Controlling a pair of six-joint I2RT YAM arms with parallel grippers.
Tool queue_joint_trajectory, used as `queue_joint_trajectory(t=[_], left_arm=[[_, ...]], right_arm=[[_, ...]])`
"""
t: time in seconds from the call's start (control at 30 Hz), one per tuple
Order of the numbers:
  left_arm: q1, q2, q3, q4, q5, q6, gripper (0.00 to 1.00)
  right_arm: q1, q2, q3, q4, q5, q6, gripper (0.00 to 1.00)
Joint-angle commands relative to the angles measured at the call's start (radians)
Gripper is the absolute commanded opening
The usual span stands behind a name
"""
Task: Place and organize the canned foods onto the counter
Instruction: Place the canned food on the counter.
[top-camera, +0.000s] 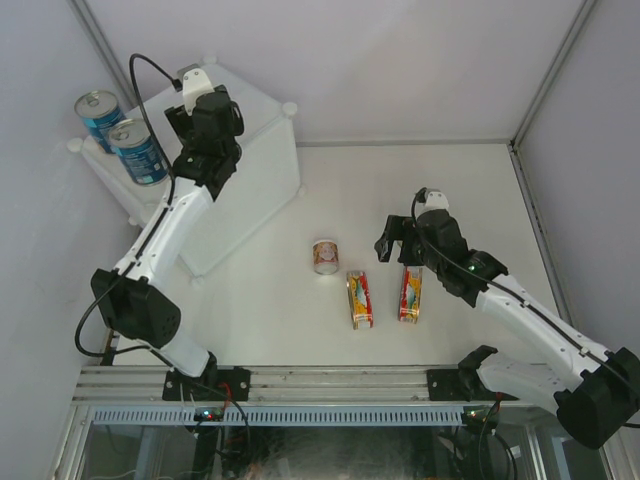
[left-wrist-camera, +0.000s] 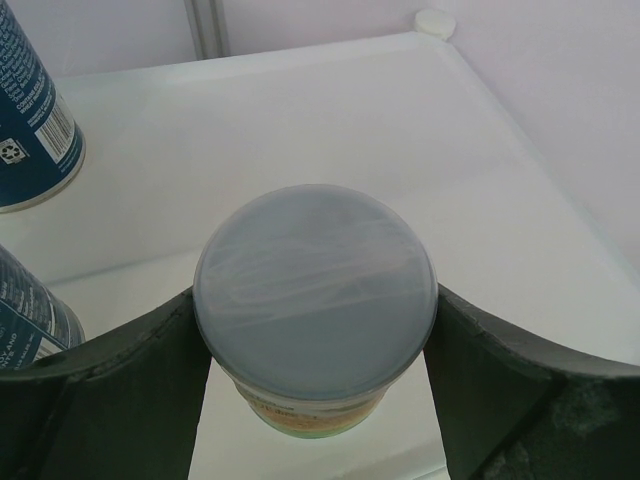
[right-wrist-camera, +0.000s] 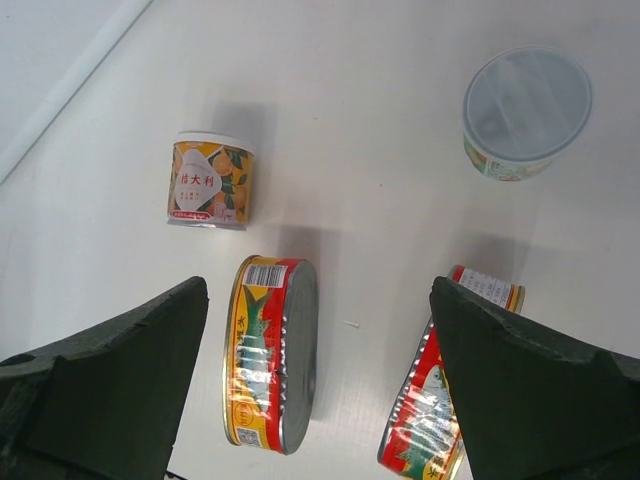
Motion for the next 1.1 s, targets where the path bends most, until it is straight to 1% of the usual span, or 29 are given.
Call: queue_joint_trajectory(t=[0.0,0.13,0.23,0.57,0.93,1.07], left_arm=[[0.009,-0.069,-0.002,0.043,-0.002,-0.023,0.84],[0.009,-0.074,0.002,0.03,0.011,-0.035,0.96],[0.009,-0.067,0.025,0.006,0.019,-0.038,0.99],[0.007,-0.083,0.05,-0.03,0.036,-0.048,1.0],[-0.013,-0.129,0.078,-0.05,0.021,-0.004,1.0],[-0.028,-0.161,0.066,-0.051,0.006,0.008,1.0]], right_arm=[[0.007,-0.025,0.048,0.005,0.013,-0.024,0.91],[0.007,-0.031,0.051,-0.001,0.012,-0.031,0.91],[0.007,-0.036,0.052,-0.005,0.009,-0.033,0.91],[0.012,-0.052,0.049,-0.02,0.008,-0.026,0.91],[0.02,-0.074,0.036,-0.013,0.008,-0.013,0.91],[0.023,-0.086,0.028,-0.01,0.009,-0.007,0.91]])
